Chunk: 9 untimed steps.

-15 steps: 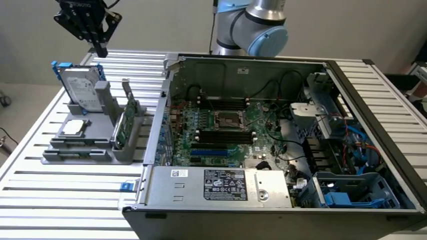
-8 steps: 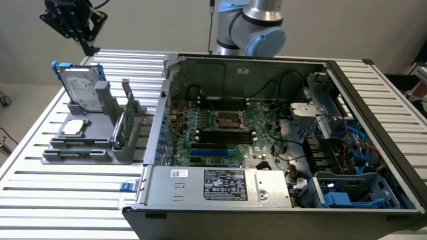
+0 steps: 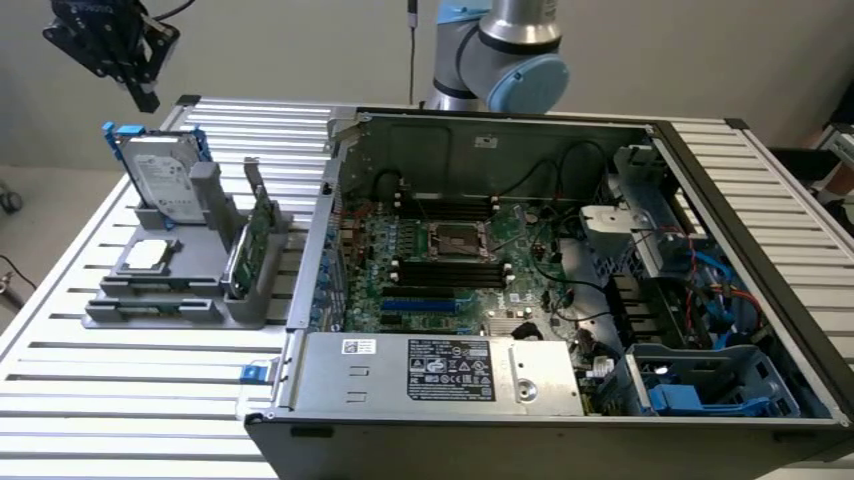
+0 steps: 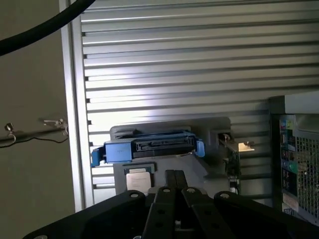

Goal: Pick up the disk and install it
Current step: 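Reach for the disk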

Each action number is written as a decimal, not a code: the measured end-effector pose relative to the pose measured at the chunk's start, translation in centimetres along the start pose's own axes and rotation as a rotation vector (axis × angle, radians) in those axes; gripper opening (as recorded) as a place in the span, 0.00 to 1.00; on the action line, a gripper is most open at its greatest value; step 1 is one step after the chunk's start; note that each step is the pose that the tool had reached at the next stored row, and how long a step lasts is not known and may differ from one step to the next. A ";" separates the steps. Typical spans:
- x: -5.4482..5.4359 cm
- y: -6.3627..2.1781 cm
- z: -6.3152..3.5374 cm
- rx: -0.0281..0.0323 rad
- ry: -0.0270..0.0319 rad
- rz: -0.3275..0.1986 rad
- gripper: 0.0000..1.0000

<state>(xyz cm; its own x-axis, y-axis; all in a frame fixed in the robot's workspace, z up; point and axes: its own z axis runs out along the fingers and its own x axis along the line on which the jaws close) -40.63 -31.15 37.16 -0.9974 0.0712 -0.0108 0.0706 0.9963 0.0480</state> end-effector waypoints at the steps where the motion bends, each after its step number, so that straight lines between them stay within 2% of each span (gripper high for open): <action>1: 0.5 -0.01 0.04 0.0002 0.0023 0.000 0.11; 6: 2.8 0.09 0.22 0.0006 0.0083 0.000 0.11; 9: 3.1 0.34 0.26 0.0005 0.0084 -0.003 0.11</action>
<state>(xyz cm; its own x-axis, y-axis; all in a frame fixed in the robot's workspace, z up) -43.70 -30.58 36.89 -0.9977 0.0677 -0.0026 0.0675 0.9966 0.0475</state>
